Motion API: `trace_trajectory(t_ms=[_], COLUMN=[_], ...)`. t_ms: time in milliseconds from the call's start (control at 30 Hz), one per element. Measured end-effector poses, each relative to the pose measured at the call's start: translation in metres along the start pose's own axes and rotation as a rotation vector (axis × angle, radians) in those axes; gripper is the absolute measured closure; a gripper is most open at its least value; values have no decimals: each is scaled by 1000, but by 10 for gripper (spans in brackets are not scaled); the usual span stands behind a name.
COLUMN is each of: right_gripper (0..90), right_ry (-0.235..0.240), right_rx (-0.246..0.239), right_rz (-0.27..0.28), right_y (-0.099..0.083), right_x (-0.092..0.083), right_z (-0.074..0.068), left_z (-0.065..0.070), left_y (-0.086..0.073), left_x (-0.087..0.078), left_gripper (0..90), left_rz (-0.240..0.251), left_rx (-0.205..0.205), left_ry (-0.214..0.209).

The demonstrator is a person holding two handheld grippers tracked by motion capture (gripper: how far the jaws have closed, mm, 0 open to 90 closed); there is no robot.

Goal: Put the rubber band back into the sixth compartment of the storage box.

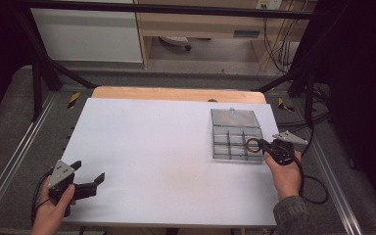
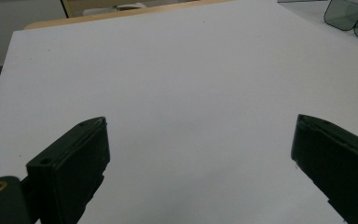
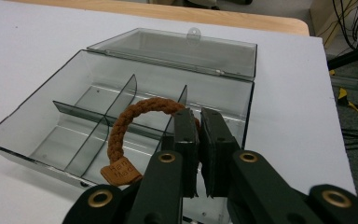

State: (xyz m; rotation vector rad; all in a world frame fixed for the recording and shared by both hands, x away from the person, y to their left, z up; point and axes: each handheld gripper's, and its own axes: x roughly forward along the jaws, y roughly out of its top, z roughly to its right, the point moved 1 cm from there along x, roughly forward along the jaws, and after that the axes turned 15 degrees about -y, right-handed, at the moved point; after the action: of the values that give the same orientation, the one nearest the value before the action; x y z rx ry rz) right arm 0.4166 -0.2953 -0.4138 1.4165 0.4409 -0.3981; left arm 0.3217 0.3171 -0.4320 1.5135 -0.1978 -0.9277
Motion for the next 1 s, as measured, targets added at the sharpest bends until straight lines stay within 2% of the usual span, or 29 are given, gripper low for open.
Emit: trace_trajectory(t_ms=[333, 733, 1000], right_gripper=[859, 857, 855], right_ry=[-24, -48, -65], right_rx=[-6, -31, -72], right_rz=[-23, -34, -45], right_y=[-4, -5, -7], right_x=[5, 11, 14], right_z=[5, 4, 3], left_z=[0, 1, 1], left_y=[0, 0, 0], left_x=[1, 1, 1], left_gripper=[45, 45, 45], left_rz=[0, -5, -8], left_rx=[2, 5, 7], left_ry=[-1, -4, -6])
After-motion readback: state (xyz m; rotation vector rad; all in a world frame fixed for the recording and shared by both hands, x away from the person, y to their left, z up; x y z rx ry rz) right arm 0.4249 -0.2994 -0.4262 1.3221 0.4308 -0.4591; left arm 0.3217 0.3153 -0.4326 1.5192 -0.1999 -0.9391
